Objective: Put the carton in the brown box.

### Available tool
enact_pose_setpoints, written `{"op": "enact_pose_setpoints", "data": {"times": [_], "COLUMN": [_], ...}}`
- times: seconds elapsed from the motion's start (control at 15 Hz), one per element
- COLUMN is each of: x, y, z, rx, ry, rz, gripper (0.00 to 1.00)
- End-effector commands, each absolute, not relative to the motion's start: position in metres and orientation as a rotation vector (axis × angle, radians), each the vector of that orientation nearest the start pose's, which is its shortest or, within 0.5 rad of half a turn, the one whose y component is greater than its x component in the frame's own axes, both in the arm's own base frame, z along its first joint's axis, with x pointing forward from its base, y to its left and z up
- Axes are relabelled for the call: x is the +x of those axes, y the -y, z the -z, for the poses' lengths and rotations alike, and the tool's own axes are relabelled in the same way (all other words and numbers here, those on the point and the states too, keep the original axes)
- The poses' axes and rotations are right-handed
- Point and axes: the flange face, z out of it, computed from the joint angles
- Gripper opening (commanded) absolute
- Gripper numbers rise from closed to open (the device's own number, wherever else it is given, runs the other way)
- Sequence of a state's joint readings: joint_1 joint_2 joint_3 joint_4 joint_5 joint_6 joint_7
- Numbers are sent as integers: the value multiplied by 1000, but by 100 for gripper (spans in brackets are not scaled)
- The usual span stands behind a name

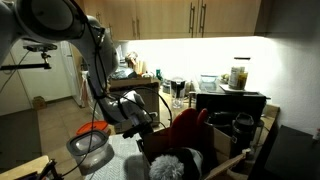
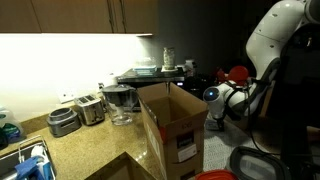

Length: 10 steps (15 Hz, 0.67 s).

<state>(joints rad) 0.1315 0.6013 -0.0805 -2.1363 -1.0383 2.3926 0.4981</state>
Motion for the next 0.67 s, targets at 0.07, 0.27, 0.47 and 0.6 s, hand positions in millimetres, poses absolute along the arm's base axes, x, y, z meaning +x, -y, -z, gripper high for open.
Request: {"op": "enact_pose_setpoints", "data": {"times": [0.07,0.27,0.47,0.6], "x": [518,520,522,523], "y": [-23,-27,-30,-31], "z": [-106,-108,-109,-108], "rx": [2455,2466,2476,2481], "ry": [-575,-584,-587,-586], "rz": [139,121,101,95], "gripper": [100,100,74,69]}}
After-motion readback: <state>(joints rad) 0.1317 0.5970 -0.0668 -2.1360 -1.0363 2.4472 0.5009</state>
